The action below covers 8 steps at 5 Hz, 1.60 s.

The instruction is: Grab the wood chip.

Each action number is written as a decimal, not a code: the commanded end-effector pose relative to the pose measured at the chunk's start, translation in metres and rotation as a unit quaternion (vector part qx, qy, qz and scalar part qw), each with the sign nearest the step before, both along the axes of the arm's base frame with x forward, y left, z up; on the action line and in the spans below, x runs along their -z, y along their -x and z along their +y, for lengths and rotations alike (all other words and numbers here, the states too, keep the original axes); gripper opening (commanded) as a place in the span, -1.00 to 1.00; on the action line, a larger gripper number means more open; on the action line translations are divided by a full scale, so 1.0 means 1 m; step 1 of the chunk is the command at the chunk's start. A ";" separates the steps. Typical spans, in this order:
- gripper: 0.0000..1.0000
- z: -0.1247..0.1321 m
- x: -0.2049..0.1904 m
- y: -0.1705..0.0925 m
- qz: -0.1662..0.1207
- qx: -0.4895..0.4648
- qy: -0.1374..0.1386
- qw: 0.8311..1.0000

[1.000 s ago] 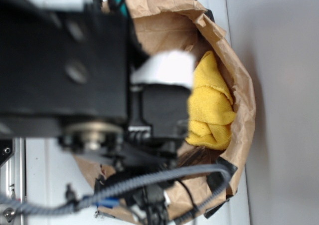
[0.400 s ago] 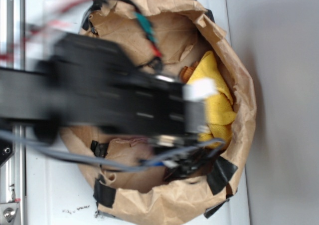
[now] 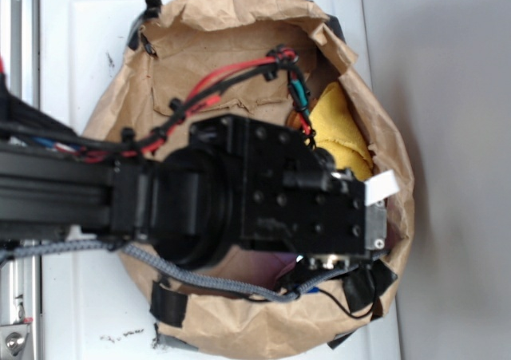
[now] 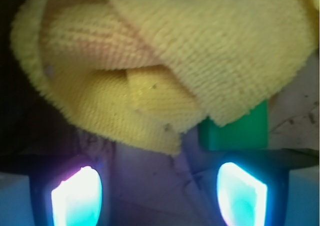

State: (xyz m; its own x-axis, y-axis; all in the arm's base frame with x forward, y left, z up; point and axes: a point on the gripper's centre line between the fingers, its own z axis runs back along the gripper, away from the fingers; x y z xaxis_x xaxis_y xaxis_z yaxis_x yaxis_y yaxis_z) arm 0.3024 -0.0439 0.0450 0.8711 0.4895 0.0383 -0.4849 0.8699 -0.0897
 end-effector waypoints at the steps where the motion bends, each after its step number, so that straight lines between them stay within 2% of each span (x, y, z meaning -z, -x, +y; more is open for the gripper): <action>1: 1.00 -0.008 -0.036 0.008 -0.026 0.045 0.059 0.997; 2: 1.00 -0.021 -0.029 0.009 -0.033 0.044 0.042 0.998; 3: 1.00 -0.034 -0.024 0.009 -0.017 0.053 0.054 0.997; 5: 1.00 -0.046 -0.015 -0.008 -0.022 0.033 0.037 0.999; 6: 1.00 -0.046 0.008 -0.023 -0.009 0.019 -0.005 1.000; 7: 1.00 -0.038 0.015 -0.030 -0.002 0.010 -0.022 1.000; 8: -1.00 -0.030 0.010 -0.030 -0.008 -0.004 -0.014 1.000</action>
